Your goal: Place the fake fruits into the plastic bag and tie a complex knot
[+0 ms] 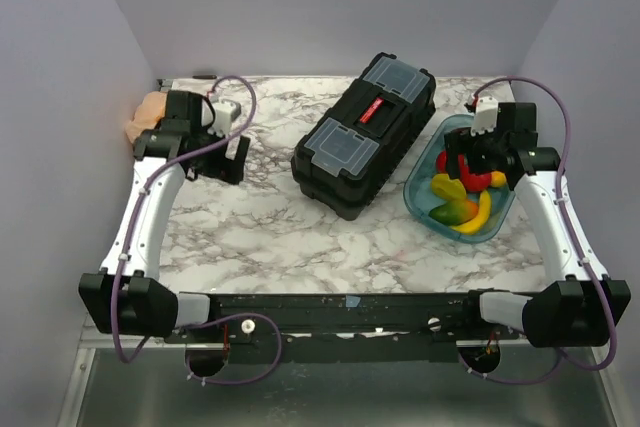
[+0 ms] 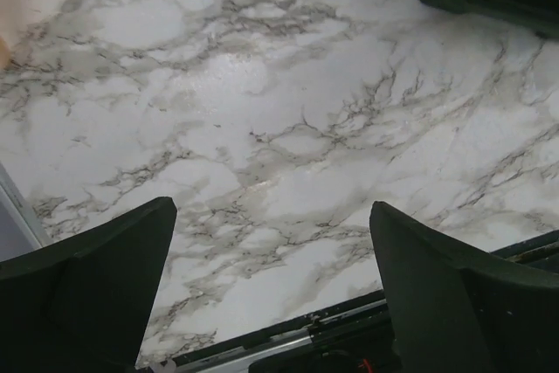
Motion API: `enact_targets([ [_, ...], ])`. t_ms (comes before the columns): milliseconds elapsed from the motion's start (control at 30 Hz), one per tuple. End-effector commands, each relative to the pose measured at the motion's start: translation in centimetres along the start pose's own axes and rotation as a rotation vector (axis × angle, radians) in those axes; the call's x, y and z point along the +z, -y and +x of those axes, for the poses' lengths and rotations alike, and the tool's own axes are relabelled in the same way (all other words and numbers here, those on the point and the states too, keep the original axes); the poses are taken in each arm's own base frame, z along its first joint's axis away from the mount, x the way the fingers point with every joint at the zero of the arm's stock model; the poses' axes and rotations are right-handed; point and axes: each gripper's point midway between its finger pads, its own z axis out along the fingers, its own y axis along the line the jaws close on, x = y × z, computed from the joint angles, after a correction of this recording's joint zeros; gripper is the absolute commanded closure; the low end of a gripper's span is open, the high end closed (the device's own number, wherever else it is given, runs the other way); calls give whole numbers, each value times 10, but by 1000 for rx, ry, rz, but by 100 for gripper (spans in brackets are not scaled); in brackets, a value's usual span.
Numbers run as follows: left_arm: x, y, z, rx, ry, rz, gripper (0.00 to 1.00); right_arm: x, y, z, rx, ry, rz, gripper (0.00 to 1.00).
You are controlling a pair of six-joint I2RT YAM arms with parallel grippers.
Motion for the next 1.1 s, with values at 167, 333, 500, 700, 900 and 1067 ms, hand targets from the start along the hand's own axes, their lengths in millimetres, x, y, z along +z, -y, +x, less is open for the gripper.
enact_targets([
  [167, -40, -150, -93, -176, 117, -264, 1, -27, -29, -49, -7, 132, -169, 0],
  [333, -5, -227, -94, -116, 13, -418, 2, -43, -46, -66, -3, 200, -265, 0],
  [500, 41, -280, -84, -74, -72, -464, 2, -58, -56, -77, -6, 225, -320, 0],
  [700, 103, -294, -63, -53, -149, -393, 2, -69, -58, -88, -17, 248, -332, 0],
  [900, 152, -291, -26, -59, -252, -313, 13, -75, -57, -102, -5, 262, -338, 0],
  [1067, 154, -277, -33, -44, -198, -226, 47, -78, -56, -109, 5, 279, -333, 0],
])
